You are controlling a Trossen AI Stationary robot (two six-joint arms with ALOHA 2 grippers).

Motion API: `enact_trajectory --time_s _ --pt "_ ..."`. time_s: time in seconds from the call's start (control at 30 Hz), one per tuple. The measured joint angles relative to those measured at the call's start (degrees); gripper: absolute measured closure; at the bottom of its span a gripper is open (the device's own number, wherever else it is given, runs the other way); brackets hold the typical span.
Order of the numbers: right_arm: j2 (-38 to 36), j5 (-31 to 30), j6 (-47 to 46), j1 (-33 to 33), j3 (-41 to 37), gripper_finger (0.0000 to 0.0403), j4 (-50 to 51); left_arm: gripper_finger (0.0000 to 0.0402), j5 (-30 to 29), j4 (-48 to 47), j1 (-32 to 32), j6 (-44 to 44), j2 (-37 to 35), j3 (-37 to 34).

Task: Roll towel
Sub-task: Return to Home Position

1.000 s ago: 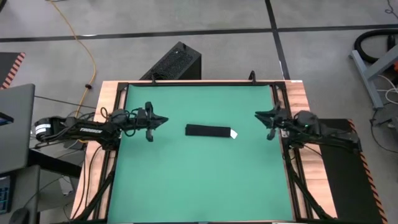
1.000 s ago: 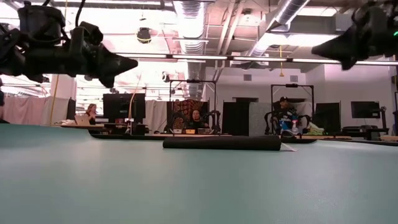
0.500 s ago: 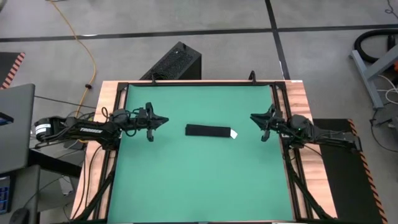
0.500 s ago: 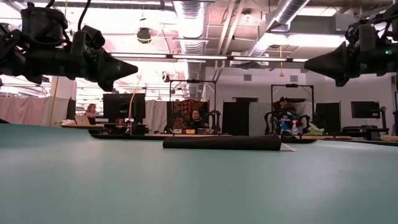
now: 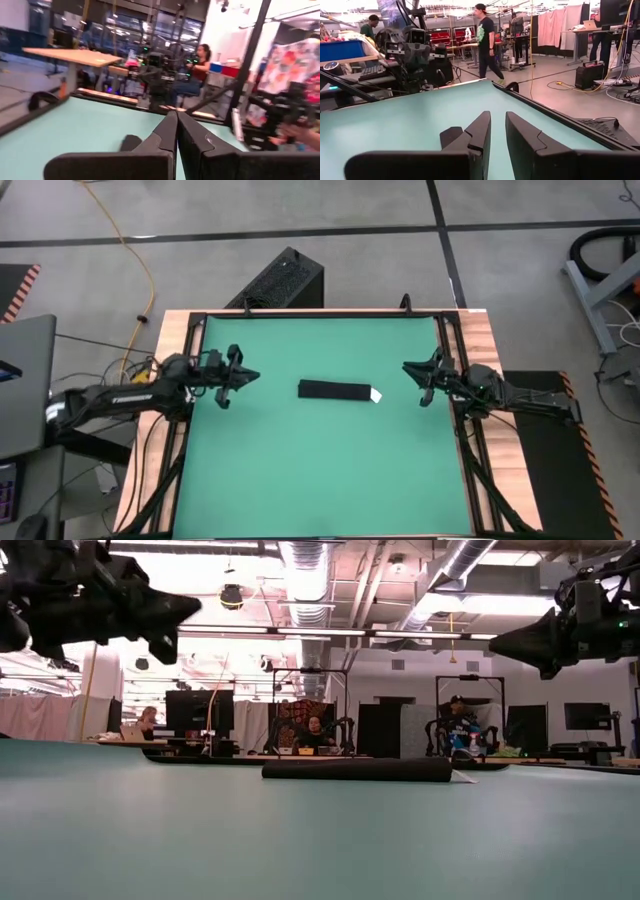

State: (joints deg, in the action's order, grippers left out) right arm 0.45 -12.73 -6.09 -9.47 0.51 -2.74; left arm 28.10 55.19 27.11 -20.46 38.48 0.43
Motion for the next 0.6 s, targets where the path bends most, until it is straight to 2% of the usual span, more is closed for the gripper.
enact_trajectory --time_s 0.1,0.17,0.23,0.4,0.5,0.6 --pt "0.0 0.0 -1.3 0.0 0.0 0.0321 0.0 0.0402 4.1 -7.2 1.4 -2.5 -9.4 0.0" --pt "0.0 0.0 -1.4 0.0 0.0 0.0321 0.0 0.0401 3.3 -13.4 1.9 -2.4 -16.2 0.0" --pt "0.0 0.1 -1.4 0.0 0.0 0.0321 0.0 0.0401 -1.7 -22.4 1.8 -0.4 -23.3 0.0" --pt "0.0 0.2 -1.5 0.0 0.0 0.0321 0.1 0.0402 -25.0 -49.2 -0.9 4.5 -38.2 0.0" --pt "-0.1 0.2 -1.4 -0.1 0.0 0.0321 0.1 0.0402 -33.0 -53.5 -4.3 6.3 -38.0 0.1" --pt "0.2 0.1 -1.4 -0.4 0.0 0.0321 0.1 0.0401 -35.6 -52.7 -8.5 8.6 -36.2 0.1"
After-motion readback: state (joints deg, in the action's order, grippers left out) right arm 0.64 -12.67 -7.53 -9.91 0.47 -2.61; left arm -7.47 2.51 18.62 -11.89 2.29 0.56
